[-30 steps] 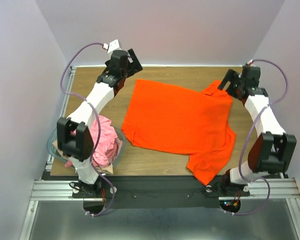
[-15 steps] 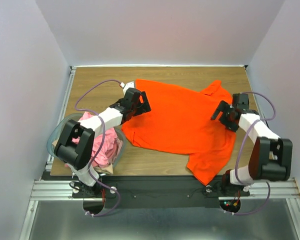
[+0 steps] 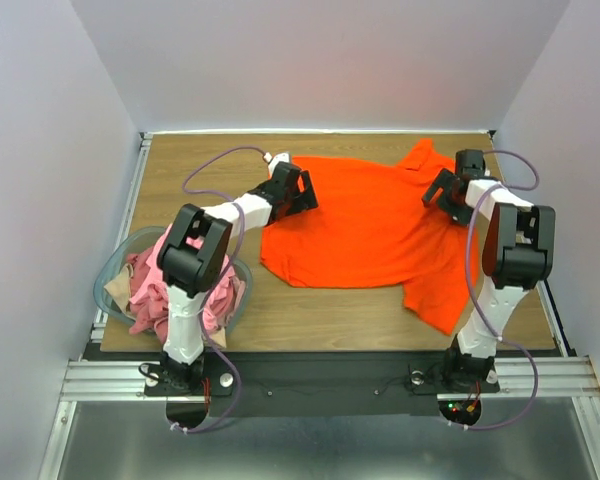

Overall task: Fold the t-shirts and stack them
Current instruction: Flatten the tshirt out

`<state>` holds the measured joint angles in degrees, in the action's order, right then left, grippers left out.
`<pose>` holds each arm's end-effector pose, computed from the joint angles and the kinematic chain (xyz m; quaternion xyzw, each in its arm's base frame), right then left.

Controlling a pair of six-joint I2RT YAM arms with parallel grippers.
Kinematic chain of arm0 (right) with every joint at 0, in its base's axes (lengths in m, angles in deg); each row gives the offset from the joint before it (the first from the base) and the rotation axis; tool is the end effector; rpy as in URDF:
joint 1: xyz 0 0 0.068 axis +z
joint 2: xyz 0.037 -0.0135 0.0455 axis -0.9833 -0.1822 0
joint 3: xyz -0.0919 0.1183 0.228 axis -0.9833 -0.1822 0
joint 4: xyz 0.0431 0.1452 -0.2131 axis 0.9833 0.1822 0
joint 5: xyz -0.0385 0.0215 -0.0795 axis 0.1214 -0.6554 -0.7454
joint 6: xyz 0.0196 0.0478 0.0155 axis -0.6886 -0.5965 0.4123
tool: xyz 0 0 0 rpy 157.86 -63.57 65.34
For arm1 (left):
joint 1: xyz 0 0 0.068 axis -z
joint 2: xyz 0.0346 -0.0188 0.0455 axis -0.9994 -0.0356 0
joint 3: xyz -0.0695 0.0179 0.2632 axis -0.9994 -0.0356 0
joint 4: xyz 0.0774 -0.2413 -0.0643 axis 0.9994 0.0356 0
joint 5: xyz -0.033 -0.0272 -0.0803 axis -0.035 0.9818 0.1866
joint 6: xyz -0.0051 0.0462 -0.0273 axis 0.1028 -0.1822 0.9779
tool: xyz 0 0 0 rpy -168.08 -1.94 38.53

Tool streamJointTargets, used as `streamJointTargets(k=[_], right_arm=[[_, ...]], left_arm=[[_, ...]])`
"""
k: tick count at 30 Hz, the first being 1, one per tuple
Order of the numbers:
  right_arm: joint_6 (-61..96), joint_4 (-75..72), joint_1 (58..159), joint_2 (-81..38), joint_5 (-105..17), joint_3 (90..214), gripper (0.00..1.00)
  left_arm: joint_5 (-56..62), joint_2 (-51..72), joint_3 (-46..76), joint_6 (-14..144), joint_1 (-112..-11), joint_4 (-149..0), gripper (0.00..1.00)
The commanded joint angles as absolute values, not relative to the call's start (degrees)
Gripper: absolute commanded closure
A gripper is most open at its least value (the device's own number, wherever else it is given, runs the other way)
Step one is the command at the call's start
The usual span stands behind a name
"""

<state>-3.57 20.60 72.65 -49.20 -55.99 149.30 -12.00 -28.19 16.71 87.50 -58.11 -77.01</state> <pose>0.3929 -0.0498 0.1742 0.2980 0.9150 0.0149 0.2715 0.3854 -0.2167 0.1805 -0.0555 0.8851 -0.1991 0.4169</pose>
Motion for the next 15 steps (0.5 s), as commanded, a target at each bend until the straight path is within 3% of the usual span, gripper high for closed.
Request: streamJointTargets(k=[1,9,15], right_arm=[[-5.0,18.8,70.7,-57.2,-59.0,157.1,0.00],[-2.5,20.6,67.8,-64.3,-58.0,173.0,0.00],[-1.4,21.0,67.9,-53.3,-53.4,164.9,0.00]], left_arm=[[-11.9,-35.3,27.4,85.5,-59.5,-74.0,0.02],[-13.6,-42.8,46.1,83.1,-60.8,-65.2,0.02],[-20.0,-31.2,38.4,83.4,-57.6,-63.9,0.02]])
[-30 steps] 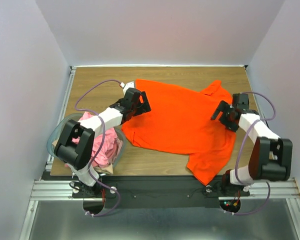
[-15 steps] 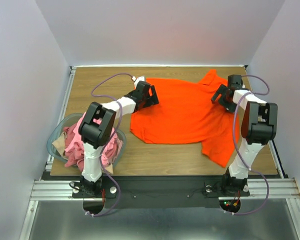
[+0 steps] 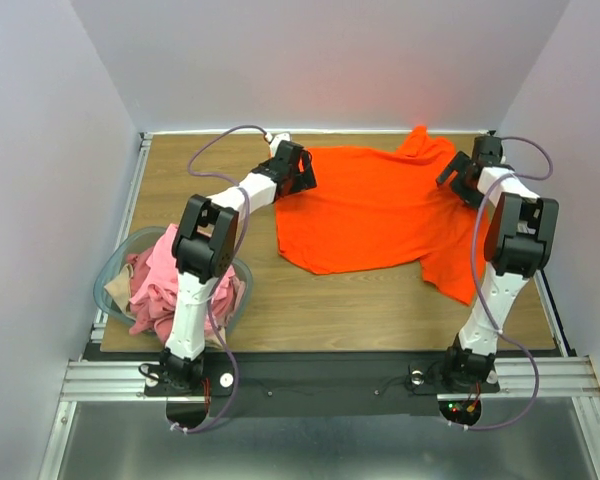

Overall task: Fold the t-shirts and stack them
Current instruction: Flatten the tshirt out

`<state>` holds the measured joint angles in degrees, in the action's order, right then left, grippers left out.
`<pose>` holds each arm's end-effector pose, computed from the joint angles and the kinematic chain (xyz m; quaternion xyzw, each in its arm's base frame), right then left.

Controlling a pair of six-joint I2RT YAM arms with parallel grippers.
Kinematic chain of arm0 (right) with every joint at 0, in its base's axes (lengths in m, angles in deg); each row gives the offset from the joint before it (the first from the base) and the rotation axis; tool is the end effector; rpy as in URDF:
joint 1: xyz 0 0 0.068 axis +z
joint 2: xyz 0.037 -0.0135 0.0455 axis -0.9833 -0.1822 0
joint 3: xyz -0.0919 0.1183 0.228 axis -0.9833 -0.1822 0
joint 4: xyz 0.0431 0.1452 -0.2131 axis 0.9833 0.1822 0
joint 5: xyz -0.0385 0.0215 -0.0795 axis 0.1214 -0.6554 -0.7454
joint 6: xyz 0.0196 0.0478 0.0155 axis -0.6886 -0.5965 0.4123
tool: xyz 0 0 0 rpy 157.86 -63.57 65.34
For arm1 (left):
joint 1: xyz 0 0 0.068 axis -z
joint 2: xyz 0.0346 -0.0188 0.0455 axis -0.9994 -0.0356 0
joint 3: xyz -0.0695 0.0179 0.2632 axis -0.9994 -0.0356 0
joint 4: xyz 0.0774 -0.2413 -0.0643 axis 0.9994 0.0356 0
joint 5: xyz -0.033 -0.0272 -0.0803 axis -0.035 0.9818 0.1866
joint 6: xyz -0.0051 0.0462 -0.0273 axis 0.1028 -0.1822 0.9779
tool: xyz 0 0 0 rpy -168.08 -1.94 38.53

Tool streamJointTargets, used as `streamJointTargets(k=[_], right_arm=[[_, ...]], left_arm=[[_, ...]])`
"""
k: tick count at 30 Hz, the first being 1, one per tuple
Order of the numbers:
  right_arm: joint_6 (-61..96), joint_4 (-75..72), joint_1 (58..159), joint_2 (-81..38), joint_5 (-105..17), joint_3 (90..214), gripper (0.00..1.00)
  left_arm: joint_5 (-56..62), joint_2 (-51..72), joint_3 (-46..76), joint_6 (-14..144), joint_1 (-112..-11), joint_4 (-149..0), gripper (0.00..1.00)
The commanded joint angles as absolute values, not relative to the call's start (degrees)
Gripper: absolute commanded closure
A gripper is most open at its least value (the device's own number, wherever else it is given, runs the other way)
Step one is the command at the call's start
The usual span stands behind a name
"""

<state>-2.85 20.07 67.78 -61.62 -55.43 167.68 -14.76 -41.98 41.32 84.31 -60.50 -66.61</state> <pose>0.4564 -0.0970 0.1817 0.3258 0.8878 0.0142 0.3247 0.4585 -0.2320 0.1934 -0.0606 0.8821 -0.1612 0.4385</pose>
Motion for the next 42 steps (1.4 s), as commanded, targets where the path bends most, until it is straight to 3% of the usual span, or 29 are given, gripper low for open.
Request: streamJointTargets(k=[1,7,14,17,20,23,33,42], right_arm=[[-1.4,21.1,68.0,-48.8,-54.1,162.8,0.00],[-6.9,21.2,68.0,-28.9,-58.4,143.1,0.00],[-9.9,21.2,68.0,-11.5,-57.5,124.8,0.00],[-8.3,22.2,67.9,-4.2,-59.2,120.2,0.00],[-7.9,23.0,67.9,-2.2,-60.0,118.0,0.00],[-7.5,23.4,67.9,-1.9,-60.2,116.8,0.00],[-7.1,23.6,67.9,-4.0,-61.7,115.5,0.00],[-7.6,23.7,67.9,-4.0,-62.4,114.9,0.00]], left_arm=[[-22.9,-29.2,34.7,83.8,-56.5,-63.3,0.02],[-28.5,-18.0,21.2,93.4,-49.6,-58.3,0.03],[-31.1,-19.8,21.1,100.3,-44.6,-51.4,0.21],[-31.5,-20.8,20.3,103.0,-43.7,-50.1,0.21],[-31.4,-21.7,19.0,105.1,-43.6,-49.7,0.21],[-30.5,-23.1,18.7,105.9,-43.5,-49.7,0.29],[-29.6,-25.7,19.3,106.3,-42.6,-49.5,0.41],[-31.5,-24.1,17.5,109.8,-41.3,-46.4,0.66]])
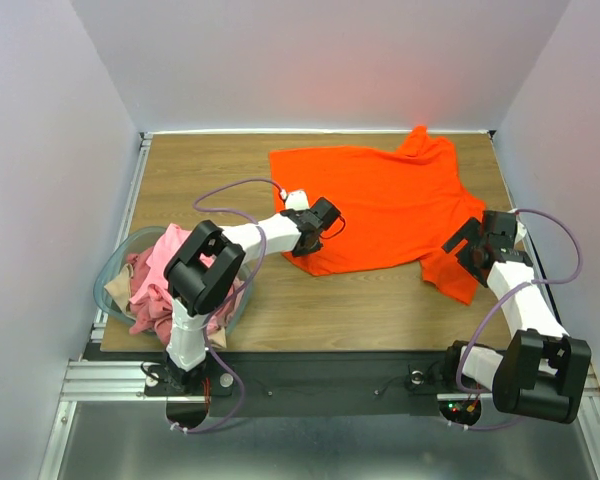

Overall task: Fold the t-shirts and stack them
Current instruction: Flatten the tshirt out

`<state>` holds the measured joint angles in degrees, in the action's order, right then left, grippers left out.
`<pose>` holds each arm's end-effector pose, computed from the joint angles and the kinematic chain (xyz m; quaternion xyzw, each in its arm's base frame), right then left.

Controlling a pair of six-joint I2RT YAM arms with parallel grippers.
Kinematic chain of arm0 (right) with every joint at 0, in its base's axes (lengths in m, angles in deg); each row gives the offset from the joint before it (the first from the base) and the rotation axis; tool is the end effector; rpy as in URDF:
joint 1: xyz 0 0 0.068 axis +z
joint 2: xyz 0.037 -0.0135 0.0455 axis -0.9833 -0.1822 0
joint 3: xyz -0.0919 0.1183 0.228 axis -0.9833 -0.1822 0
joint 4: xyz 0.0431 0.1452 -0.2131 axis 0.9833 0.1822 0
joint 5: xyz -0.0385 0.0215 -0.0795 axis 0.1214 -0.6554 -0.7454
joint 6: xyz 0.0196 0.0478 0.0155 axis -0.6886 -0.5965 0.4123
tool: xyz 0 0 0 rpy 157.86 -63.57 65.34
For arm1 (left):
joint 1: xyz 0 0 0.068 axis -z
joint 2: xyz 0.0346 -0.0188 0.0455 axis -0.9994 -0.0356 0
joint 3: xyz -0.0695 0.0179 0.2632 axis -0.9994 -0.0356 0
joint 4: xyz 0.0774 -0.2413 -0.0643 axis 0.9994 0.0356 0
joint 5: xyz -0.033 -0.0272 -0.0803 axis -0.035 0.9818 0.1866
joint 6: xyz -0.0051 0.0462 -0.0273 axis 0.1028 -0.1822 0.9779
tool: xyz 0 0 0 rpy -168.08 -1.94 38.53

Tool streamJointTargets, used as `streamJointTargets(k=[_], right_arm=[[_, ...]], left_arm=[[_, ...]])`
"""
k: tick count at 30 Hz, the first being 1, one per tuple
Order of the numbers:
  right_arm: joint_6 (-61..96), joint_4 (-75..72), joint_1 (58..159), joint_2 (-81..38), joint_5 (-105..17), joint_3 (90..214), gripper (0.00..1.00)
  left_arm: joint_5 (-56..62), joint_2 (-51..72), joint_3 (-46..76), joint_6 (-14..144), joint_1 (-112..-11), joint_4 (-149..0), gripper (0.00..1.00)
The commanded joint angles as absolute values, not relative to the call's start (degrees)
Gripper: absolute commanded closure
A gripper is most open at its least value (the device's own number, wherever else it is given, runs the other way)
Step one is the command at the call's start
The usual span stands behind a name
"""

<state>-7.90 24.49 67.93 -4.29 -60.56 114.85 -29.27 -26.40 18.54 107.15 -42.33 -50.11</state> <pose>0.2128 -0.0491 0.2131 0.3760 0.8653 -0.0127 0.3313 0.2951 -0.2813 0.1704 -0.1189 0.9360 -0.0732 0.3231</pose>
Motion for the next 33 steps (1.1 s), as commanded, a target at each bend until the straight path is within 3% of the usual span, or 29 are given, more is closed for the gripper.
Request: streamJointTargets(k=[1,6,12,25,31,33], right_arm=[[-7.7,23.8,67.9,-3.9,-62.5,114.8,0.00],[-7.7,23.9,67.9,-3.8,-62.5,114.7,0.00],[-8.2,24.3,67.9,-3.8,-62.7,114.3,0.00],[-8.6,24.9,67.9,-4.1,-62.6,114.0,0.00],[-8.7,24.9,67.9,-4.6,-62.4,113.8,0.00],[-8.7,24.9,67.9,-4.5,-62.2,113.7,0.00]], left_arm=[[-31.9,-23.9,17.6,110.2,-41.1,-45.9,0.68],[-33.2,-22.5,17.3,111.9,-40.3,-43.7,0.87],[-34.6,-20.4,16.4,113.5,-39.7,-41.1,0.88],[-33.7,-15.9,12.8,114.5,-37.7,-40.8,0.82],[-32.8,-15.9,11.9,114.3,-36.1,-40.9,0.63],[-32.4,-16.1,11.3,114.5,-35.8,-41.1,0.62]])
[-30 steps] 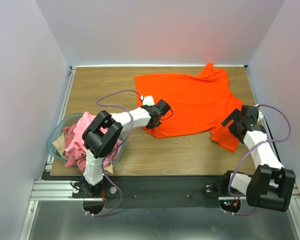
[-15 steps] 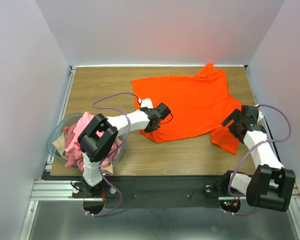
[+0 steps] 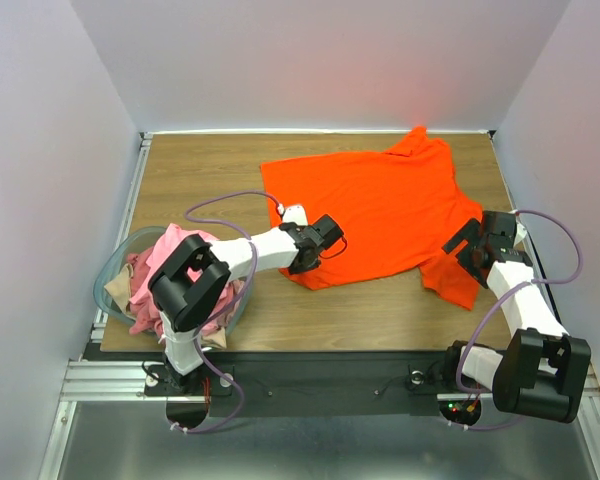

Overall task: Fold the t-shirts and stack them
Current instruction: Flatten the tshirt out

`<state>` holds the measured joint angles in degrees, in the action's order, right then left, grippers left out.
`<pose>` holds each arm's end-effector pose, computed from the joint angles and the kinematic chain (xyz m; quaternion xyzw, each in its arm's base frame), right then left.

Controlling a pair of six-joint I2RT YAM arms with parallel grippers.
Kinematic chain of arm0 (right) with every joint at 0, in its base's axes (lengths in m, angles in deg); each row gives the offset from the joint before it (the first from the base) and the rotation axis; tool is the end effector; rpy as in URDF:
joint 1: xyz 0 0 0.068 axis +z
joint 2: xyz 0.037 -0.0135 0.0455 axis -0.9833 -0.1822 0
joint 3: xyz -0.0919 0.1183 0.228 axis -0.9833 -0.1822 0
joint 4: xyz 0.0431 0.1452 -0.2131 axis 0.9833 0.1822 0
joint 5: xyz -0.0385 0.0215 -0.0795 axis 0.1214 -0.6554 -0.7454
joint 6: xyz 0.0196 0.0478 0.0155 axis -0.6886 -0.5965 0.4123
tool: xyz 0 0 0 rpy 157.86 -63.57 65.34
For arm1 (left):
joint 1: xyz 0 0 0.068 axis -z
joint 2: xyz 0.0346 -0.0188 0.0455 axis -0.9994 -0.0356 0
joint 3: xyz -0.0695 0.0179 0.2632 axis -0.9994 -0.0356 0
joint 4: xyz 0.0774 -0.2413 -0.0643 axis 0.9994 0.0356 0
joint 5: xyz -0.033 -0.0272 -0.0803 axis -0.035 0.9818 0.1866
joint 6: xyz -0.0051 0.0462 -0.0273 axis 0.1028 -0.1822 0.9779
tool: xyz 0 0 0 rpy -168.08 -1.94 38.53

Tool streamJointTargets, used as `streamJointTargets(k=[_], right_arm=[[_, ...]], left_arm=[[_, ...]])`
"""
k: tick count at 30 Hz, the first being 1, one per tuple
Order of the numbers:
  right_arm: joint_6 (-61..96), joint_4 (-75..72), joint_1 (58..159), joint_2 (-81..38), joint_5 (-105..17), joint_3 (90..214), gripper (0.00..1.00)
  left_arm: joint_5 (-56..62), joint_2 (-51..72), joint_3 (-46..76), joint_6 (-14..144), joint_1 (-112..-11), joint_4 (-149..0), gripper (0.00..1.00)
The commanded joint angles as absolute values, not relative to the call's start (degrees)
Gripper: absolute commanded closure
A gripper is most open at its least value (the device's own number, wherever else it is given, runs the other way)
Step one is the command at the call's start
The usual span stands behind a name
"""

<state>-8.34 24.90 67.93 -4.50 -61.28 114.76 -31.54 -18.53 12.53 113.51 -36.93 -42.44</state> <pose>0.2122 -0.0494 0.2115 0.3813 0.8647 -0.0185 0.3265 0.2424 -0.2750 0.1845 -0.1216 0.9435 -0.0534 0.3036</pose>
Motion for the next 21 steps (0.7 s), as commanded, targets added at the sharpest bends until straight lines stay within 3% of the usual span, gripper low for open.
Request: streamJointTargets(k=[1,8,13,21], right_arm=[[-8.7,24.9,67.9,-4.5,-62.2,113.7,0.00],[-8.7,24.9,67.9,-4.5,-62.0,113.6,0.00],[-8.8,24.9,67.9,-4.6,-62.1,113.5,0.00],[-8.9,24.9,67.9,-4.4,-61.8,113.3,0.00]], left_arm=[[-32.3,-16.2,11.1,114.7,-35.7,-41.1,0.62],[-32.0,-15.2,9.9,115.3,-35.1,-41.3,0.62],[-33.2,-13.6,9.3,116.9,-34.5,-39.2,0.71],[-33.9,-9.4,5.6,118.7,-34.1,-38.1,0.74]])
